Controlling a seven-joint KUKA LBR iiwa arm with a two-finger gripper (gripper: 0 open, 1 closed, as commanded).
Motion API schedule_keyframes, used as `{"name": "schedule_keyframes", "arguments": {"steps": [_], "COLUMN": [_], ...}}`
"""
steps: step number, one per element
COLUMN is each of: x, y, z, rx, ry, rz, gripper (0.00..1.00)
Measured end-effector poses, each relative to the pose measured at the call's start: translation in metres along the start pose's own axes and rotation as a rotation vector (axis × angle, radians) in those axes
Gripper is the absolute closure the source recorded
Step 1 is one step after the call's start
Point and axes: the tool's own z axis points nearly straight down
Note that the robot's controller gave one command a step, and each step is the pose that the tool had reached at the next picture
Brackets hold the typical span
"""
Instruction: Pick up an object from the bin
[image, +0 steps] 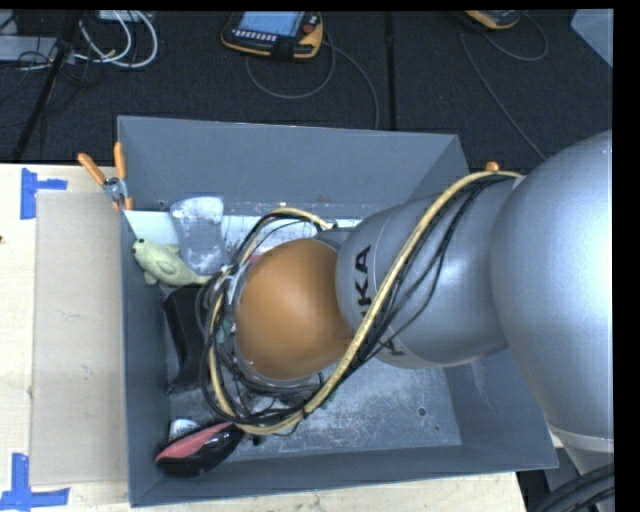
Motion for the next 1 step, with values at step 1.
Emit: {"name": "schedule_keyframes", "arguments": {"steps": [1], "x": [0.0002], "y": [0.0001], "z": [-0.0183], "rx": [0.000], "ry": [0.000], "rz": [0.001], "gripper": [1.00]}}
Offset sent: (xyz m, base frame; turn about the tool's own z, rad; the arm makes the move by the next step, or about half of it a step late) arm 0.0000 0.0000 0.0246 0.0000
